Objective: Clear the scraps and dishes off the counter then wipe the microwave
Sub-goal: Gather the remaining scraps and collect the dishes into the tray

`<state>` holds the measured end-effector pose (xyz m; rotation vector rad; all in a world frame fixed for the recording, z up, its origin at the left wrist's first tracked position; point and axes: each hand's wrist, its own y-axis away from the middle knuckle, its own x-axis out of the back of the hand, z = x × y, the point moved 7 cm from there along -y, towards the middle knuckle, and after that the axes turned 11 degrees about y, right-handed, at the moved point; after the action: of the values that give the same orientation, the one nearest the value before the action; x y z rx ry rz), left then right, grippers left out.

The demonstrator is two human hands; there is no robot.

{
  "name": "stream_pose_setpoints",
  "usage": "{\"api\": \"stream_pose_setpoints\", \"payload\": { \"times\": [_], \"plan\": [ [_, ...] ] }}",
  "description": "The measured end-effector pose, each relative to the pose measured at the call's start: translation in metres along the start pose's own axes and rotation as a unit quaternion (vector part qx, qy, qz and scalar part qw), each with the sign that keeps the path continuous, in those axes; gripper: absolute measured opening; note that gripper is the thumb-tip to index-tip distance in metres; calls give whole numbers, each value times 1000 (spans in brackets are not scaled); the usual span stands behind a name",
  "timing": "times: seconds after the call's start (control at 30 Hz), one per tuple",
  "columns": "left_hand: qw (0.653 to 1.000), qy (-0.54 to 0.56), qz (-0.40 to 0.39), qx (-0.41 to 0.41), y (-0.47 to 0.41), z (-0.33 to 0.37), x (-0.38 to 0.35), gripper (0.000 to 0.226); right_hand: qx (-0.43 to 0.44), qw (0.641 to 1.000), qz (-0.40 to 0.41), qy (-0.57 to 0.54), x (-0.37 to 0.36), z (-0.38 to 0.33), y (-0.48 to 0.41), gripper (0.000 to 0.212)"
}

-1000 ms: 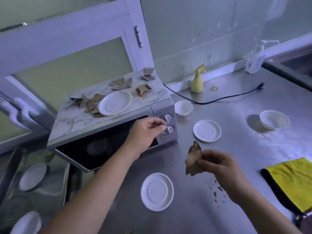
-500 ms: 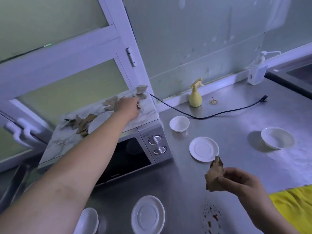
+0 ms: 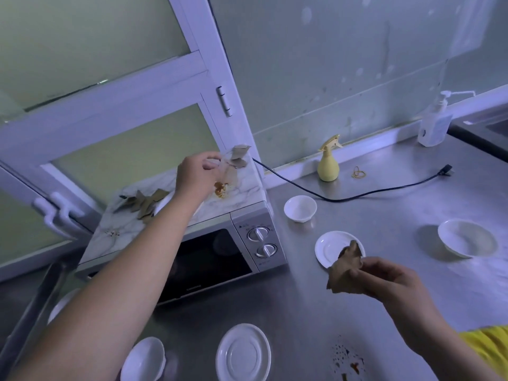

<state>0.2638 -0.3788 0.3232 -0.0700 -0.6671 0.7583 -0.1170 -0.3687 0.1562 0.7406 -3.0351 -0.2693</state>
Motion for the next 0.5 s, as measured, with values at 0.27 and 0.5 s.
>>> {"api": "stream_pose_setpoints", "payload": {
  "times": [0.27, 0.5],
  "plan": [
    [963, 243, -50, 109, 112, -8, 19, 30, 96, 989, -103, 42, -59, -77, -13, 3],
    [965, 212, -108, 110, 184, -11, 32, 28, 319, 846, -180, 388, -121, -144, -1, 12]
  ]
}}
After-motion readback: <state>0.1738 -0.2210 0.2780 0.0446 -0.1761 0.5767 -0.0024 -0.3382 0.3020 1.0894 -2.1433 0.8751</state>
